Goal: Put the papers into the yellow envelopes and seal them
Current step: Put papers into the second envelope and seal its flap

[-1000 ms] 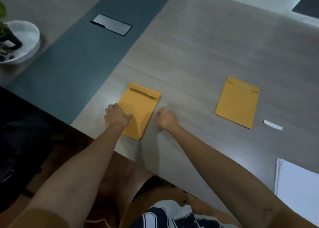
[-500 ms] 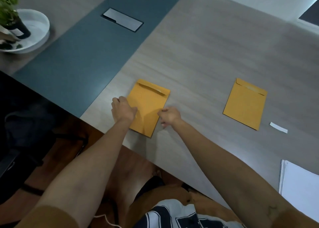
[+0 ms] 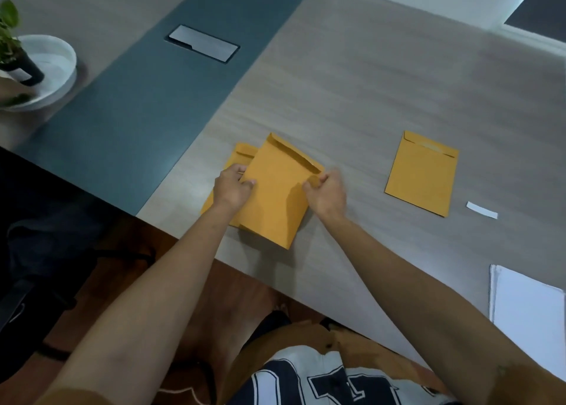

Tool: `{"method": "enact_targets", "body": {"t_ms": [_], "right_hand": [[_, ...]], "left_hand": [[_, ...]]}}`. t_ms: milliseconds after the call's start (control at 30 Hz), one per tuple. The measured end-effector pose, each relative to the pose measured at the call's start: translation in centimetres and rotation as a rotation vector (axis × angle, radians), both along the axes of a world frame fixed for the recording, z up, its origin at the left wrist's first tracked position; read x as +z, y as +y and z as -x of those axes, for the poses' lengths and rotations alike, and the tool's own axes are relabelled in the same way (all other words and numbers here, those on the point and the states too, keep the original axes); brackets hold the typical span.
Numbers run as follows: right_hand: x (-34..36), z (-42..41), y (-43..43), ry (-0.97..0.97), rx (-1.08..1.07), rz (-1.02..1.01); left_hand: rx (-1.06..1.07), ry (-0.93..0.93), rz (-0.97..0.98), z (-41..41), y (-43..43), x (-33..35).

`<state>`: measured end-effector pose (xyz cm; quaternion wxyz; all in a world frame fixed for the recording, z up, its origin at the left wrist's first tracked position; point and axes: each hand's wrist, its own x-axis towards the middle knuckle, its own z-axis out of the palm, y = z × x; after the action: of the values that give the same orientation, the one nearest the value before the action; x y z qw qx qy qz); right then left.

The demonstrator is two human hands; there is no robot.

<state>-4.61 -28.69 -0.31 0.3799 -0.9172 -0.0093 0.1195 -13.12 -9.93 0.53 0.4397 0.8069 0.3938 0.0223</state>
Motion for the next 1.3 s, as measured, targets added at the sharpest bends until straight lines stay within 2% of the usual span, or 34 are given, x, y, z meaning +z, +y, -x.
{"method": "enact_targets", "body": {"t_ms": [100,167,300,400,567,767,867,1067,1300], "right_hand": [[0.3,-0.5,-3.8,-0.168,-0.053,0.116],[0.1,-0.9,-6.8,-0.184,-0.012,0.216],[-0.7,-1.1,-13.7,-0.047,0.098,0.344],[-0.9,-0.9,-18.5,0.032,0.060,0.379],[-0.7,0.1,-24.7,0.148,-0.063,0.313],[-0.7,1.3,-28.7,0.192,0.048,0.384],[-1.1,1.2,-30.5,0.208,-0.052,0.266],[-1.6,0.7,-31.9,0.096,-0.172,0.133],[-2.9,0.3,-33.1,0.167,-0.237,0.119]], "left_hand": [[-0.120,0.021,0.060,-0.7,-2.6,-0.9],[-0.224,0.062,0.070,-1.3,-4.7,-1.6],[-0.418,0.104,0.079,-2.7,-9.4,-2.8],[-0.535,0.139,0.092,-4.2,-13.3,-3.1],[-0.715,0.209,0.067,-6.7,-18.7,-3.0],[-0.818,0.230,0.019,-8.5,-22.1,-3.5],[-0.861,0.236,-0.043,-8.9,-22.9,-3.5],[-0.872,0.221,-0.081,-9.1,-22.9,-3.4],[-0.885,0.207,-0.204,-8.4,-22.6,-3.1]]}}
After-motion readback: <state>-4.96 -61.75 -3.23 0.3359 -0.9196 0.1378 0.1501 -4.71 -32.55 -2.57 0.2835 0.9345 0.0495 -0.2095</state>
